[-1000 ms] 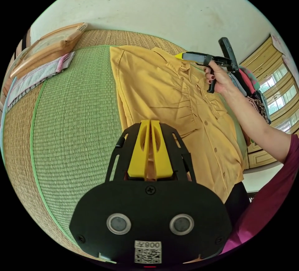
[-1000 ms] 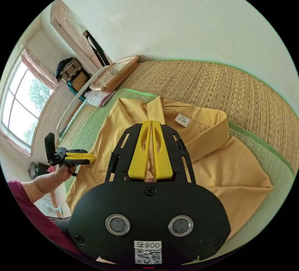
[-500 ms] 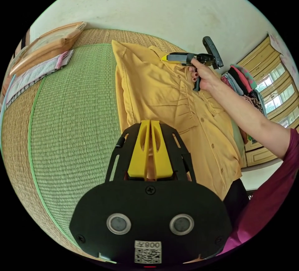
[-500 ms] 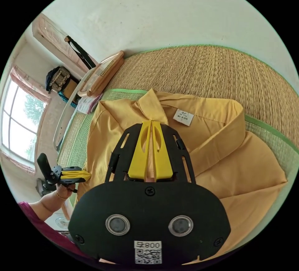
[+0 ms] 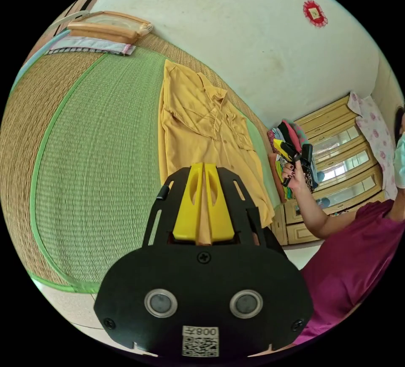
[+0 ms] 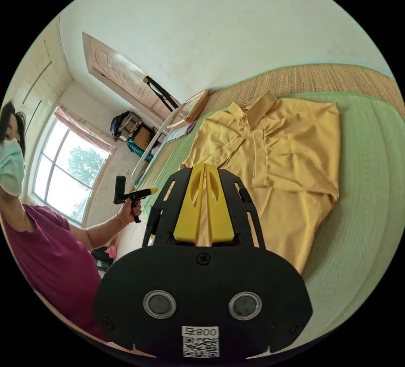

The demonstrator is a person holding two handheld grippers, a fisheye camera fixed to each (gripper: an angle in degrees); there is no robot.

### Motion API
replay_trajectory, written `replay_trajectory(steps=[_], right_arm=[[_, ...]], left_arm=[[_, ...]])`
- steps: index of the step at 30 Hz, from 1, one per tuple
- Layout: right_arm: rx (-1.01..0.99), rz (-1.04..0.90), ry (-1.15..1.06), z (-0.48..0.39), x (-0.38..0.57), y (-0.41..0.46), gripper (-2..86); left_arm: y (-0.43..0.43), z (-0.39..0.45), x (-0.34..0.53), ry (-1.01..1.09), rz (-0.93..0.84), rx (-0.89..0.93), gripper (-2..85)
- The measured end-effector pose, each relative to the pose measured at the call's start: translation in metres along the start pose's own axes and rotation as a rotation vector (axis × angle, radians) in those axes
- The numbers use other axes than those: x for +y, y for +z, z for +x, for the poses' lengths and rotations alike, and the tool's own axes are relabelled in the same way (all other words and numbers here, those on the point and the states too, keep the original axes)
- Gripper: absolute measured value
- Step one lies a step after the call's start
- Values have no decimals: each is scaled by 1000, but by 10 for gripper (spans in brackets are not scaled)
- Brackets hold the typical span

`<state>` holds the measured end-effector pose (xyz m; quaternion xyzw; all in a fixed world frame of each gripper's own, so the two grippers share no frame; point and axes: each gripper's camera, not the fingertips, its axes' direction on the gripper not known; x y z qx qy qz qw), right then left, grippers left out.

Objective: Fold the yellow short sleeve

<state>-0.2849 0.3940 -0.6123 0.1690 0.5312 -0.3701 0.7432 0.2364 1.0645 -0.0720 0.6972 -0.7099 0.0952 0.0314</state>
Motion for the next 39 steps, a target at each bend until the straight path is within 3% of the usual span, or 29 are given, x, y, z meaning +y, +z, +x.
replay_trajectory(steps=[6,13,16,20,25,28,34,39], right_arm=[[118,231,-22,-112,102,-182,1],[345,576,-339,-295,185,-331,1],[364,649,-458,-346,221,-360,1],[284,641,-501,-370,254,-382,2],[278,544,-492,-371,276,-381,4],[269,483,-437,-352,280,-371,7],[321,283,-239,-277,275,-303,39],[280,73,-34,-188,269,-213,66]], left_arm=[[-110,83,64,38,139,-33,2],[-254,264,119,348,529,-393,5],[-282,315,139,435,605,-317,9],[-290,351,152,485,554,-113,19],[-259,379,164,512,392,-174,15],[-218,376,167,424,244,-205,10],[-132,367,168,263,9,-79,17],[-67,394,153,295,-168,-71,33]])
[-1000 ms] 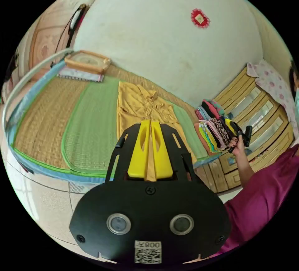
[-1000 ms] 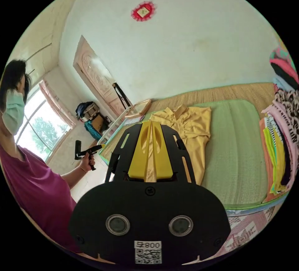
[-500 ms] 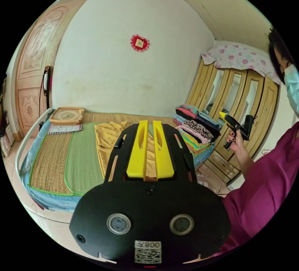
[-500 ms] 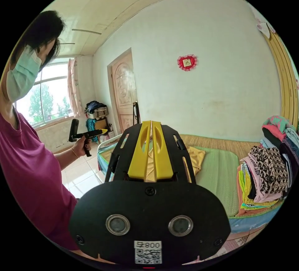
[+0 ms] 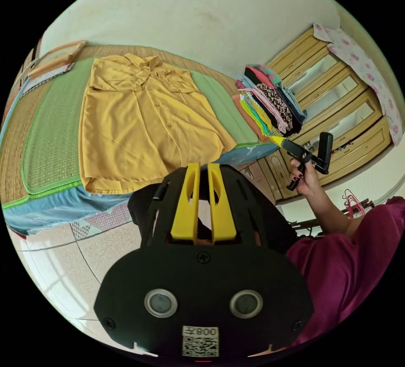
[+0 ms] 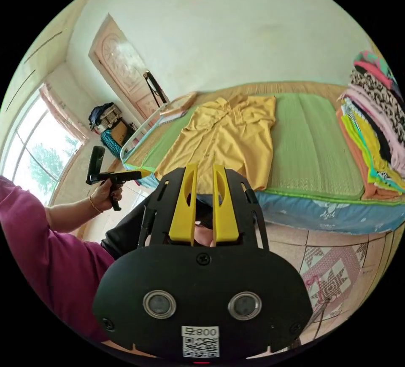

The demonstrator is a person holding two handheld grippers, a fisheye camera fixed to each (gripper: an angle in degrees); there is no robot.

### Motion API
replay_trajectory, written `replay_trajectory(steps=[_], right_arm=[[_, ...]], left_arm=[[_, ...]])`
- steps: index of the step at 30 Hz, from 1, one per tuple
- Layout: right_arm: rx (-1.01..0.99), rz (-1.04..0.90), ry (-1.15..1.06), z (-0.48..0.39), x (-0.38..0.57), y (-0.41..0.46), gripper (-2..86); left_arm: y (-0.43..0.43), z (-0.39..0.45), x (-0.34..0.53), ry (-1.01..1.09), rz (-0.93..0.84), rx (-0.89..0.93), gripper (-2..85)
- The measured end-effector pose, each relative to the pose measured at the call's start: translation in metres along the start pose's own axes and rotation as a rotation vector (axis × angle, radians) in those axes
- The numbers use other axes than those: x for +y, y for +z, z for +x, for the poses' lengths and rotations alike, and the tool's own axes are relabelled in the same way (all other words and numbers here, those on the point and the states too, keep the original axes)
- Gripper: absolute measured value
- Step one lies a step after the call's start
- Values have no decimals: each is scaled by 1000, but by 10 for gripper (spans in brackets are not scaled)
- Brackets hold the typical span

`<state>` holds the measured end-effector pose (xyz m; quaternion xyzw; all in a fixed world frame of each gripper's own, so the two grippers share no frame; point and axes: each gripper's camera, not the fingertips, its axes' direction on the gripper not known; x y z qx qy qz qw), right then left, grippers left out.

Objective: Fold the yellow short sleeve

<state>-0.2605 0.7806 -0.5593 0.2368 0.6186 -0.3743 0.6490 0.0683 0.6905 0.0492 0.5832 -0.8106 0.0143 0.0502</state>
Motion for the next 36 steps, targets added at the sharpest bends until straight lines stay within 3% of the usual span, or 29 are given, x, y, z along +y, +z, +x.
replay_trajectory(steps=[6,17,36], right_arm=[[-47,-146,51,21,-9,79,71],[-91,-202,98,51,-25,131,68],[-102,-181,141,64,-19,142,58]], left_arm=[[52,-1,-40,-105,-83,24,39],[164,18,-107,-171,-329,-13,46],[179,43,-116,-225,-265,24,5]])
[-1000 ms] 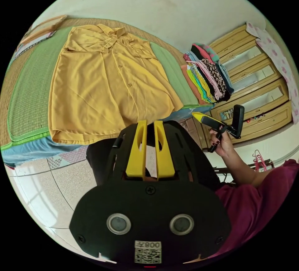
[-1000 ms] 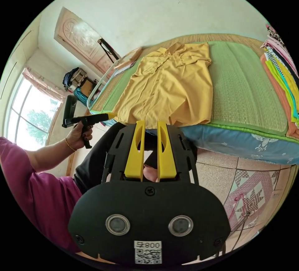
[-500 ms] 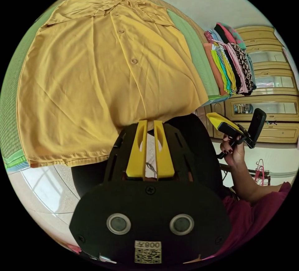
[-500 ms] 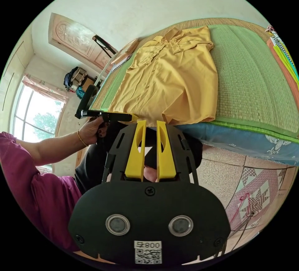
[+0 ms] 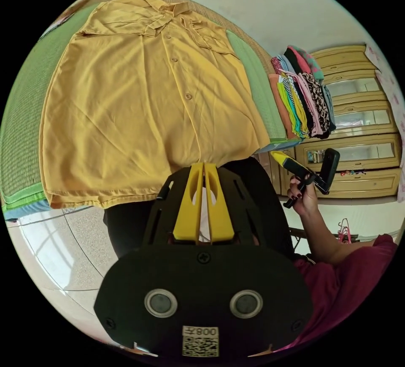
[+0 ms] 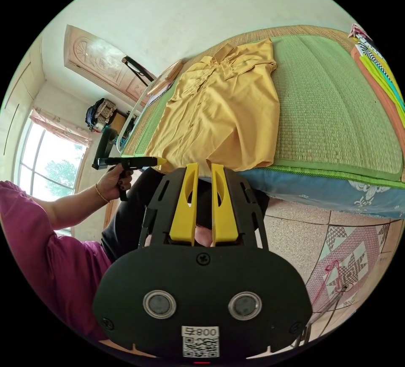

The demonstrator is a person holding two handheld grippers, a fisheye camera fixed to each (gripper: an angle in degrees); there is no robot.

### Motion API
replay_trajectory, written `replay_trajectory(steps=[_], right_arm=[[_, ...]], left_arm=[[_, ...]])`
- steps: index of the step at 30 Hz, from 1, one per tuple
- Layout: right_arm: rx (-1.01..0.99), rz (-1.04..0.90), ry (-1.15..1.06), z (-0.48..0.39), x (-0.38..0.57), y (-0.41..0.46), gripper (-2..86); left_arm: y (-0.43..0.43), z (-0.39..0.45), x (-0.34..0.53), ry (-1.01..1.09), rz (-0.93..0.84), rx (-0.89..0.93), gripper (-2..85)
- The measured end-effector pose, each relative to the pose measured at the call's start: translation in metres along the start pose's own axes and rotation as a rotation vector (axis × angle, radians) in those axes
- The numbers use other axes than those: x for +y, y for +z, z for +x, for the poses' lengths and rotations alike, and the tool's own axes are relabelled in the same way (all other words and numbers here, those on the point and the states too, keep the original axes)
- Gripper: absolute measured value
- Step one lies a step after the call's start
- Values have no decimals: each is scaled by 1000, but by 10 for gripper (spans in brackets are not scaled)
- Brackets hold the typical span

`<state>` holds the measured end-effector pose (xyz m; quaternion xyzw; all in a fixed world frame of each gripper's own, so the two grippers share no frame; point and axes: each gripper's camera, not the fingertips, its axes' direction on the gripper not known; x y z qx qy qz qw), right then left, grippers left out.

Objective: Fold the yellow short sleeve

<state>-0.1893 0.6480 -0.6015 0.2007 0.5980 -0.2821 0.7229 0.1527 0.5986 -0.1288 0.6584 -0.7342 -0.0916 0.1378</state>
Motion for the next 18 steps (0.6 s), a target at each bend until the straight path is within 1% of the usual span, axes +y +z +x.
replay_trajectory(steps=[2,5,10,18], right_arm=[[-4,-1,6,0,0,3,57],[0,-8,1,-6,3,9,57],[-7,-23,10,-10,11,19,57],[-13,-31,15,-19,20,30,55]], left_arm=[[16,0,-4,-16,-41,-4,11],[33,3,-8,-20,-58,-26,18],[49,2,-11,-25,-72,4,14],[48,-9,5,-31,-44,67,3]])
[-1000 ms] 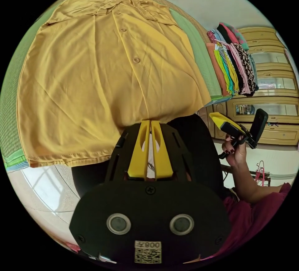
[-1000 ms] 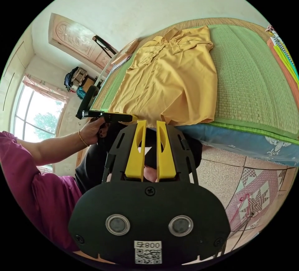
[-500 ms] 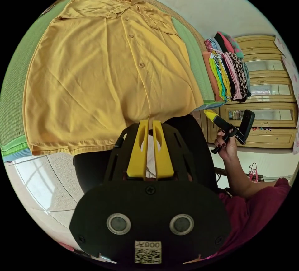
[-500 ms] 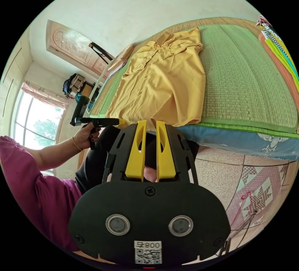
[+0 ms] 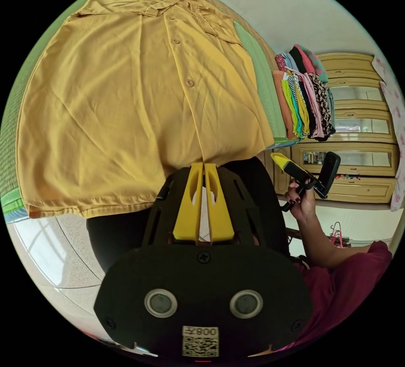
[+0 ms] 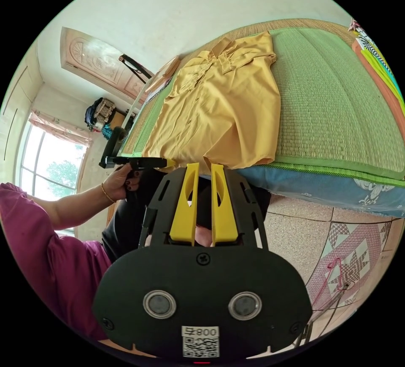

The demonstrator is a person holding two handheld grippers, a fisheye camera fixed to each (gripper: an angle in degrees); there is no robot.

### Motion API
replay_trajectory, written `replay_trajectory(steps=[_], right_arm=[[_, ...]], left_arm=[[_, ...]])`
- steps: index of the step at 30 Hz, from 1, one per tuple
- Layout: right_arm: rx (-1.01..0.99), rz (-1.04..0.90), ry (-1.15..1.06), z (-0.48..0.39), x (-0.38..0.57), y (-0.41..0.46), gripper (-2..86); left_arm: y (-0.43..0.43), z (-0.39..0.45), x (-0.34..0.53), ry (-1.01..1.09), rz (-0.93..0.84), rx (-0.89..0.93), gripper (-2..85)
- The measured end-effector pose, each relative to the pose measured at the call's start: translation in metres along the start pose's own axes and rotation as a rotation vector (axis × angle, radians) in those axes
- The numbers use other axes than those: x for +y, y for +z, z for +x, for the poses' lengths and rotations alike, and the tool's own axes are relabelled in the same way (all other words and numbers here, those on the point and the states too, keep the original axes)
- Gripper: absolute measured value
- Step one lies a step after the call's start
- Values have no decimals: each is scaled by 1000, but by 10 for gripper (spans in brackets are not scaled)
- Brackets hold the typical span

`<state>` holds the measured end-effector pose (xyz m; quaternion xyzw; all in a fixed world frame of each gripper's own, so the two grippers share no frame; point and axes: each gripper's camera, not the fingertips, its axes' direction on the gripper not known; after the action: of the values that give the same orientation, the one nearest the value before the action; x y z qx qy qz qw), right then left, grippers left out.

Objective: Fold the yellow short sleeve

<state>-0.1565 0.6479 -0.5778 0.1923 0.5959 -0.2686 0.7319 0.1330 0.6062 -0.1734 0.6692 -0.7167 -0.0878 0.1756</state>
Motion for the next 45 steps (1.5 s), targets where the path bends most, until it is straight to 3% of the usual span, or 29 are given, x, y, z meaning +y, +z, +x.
replay_trajectory(steps=[10,20,30,45], right_arm=[[50,34,-20,-12,-4,-7,30],[247,-44,97,18,-10,14,1],[187,-14,158,27,7,17,0],[177,-23,177,21,15,20,0]], left_arm=[[-21,-19,28,1,55,24,1],[-20,-57,55,-72,51,-4,1],[-26,-88,85,-99,71,49,2],[-91,-161,174,-214,249,56,5]])
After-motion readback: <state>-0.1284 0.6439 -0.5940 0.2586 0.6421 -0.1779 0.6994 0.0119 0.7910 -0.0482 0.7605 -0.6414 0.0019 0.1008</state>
